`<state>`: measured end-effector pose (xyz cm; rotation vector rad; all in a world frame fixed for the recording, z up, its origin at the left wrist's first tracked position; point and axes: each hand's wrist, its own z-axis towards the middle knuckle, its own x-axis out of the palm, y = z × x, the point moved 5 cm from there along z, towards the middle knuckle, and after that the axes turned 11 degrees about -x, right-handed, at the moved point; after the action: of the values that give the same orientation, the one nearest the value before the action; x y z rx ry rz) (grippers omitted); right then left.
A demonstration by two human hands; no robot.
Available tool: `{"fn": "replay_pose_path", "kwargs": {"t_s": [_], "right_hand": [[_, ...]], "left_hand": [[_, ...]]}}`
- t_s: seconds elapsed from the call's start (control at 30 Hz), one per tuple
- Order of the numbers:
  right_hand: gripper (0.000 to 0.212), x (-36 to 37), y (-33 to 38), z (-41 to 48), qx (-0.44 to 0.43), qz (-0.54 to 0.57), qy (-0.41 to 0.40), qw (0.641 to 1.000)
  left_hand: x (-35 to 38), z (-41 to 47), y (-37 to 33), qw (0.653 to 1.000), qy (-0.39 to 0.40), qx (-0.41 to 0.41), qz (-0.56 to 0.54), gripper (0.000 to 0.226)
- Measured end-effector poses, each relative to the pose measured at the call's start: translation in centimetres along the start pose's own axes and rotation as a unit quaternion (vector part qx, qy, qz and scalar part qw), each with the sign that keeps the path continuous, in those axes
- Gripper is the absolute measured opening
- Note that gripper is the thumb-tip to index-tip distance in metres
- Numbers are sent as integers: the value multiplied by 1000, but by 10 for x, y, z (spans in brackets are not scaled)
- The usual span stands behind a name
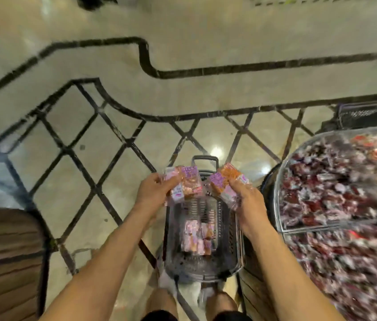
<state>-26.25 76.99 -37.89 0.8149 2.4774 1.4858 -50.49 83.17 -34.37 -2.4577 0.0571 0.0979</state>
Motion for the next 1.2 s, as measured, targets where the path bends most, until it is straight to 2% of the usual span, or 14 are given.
{"fn": "replay_pose_path", "kwargs": {"t_s": [0.07, 0.23, 0.3, 0.4, 0.43, 0.5, 0.53, 0.63, 0.8, 1.0, 1.1, 1.2], "right_hand": [[72, 8, 58, -26, -21, 37, 0, 999], [34, 3, 160, -76, -53, 104, -15, 993], [40, -3, 188, -92, -69, 117, -30, 990], [64, -15, 222, -124, -104, 115, -52, 987], [59, -19, 231, -136, -114, 113, -63, 985], [34, -30, 245, -158, -132, 119, -91, 980], [31, -37, 251, -167, -140, 125, -111, 976], [41, -60, 264, -201, -158, 138, -175, 962], [32, -105, 272, -277, -189, 162, -271, 930], [19, -171, 243, -376, -201, 206, -386, 876], [23, -201, 228, -430, -211, 224, -436, 846], [28, -233, 208, -487, -230, 248, -471, 814]], "left_hand": [[-1, -38, -35, 1000, 7, 23, 4, 21], [9, -118, -107, 996, 39, 75, -5, 33], [19, -140, -126, 994, 77, 78, -10, 34], [42, -171, -151, 986, 140, 90, 22, 30], [50, -181, -160, 983, 156, 93, 37, 30], [65, -195, -175, 974, 193, 98, 63, 36], [73, -202, -182, 969, 214, 102, 74, 39], [96, -224, -199, 949, 274, 110, 107, 43], [134, -280, -196, 915, 343, 127, 171, 32], [183, -359, -151, 863, 429, 107, 246, 29], [210, -399, -121, 834, 471, 95, 269, 37], [237, -440, -81, 797, 513, 94, 305, 59]]}}
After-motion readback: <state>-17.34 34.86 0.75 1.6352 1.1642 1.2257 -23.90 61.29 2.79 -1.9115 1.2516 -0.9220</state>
